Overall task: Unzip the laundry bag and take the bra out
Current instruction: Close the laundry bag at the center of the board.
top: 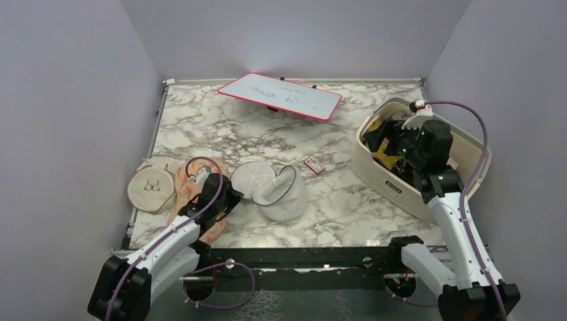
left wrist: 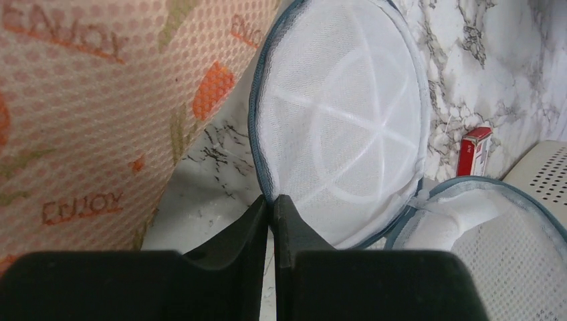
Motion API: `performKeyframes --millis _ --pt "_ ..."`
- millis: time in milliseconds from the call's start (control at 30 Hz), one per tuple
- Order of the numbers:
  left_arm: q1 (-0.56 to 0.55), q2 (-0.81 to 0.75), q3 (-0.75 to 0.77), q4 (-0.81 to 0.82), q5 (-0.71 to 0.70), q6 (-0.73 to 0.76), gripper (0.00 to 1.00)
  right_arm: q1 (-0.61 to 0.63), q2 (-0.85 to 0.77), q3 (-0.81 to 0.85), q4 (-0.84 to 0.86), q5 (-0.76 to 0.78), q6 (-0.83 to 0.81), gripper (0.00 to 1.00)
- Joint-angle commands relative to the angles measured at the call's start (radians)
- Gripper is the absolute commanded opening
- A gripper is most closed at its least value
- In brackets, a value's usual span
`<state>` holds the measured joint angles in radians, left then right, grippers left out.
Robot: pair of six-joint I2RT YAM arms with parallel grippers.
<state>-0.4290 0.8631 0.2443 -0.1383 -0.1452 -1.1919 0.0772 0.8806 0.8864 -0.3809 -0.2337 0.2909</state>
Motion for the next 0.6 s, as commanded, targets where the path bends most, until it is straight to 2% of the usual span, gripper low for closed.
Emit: performKeyframes --millis 0,133,300,567 --pt "0.007 -0.03 0.046 0.036 -0.022 0.062 0.0 -0.001 -0.016 -0.003 0.018 -0.015 -0.011 0.78" --pt "0.007 -0.059 0.123 -0.002 -0.023 0.168 0.0 -0.001 -0.021 -0.002 0.014 -0.024 -0.012 0.78" --pt "0.005 -0.099 0.18 0.087 0.065 0.382 0.0 -0.001 -0.019 0.015 0.003 -0.066 -0.017 0.78" --pt "0.005 -0.18 0.239 0.147 0.184 0.849 0.0 -0.001 0.02 0.043 -0.01 -0.246 -0.035 0.78"
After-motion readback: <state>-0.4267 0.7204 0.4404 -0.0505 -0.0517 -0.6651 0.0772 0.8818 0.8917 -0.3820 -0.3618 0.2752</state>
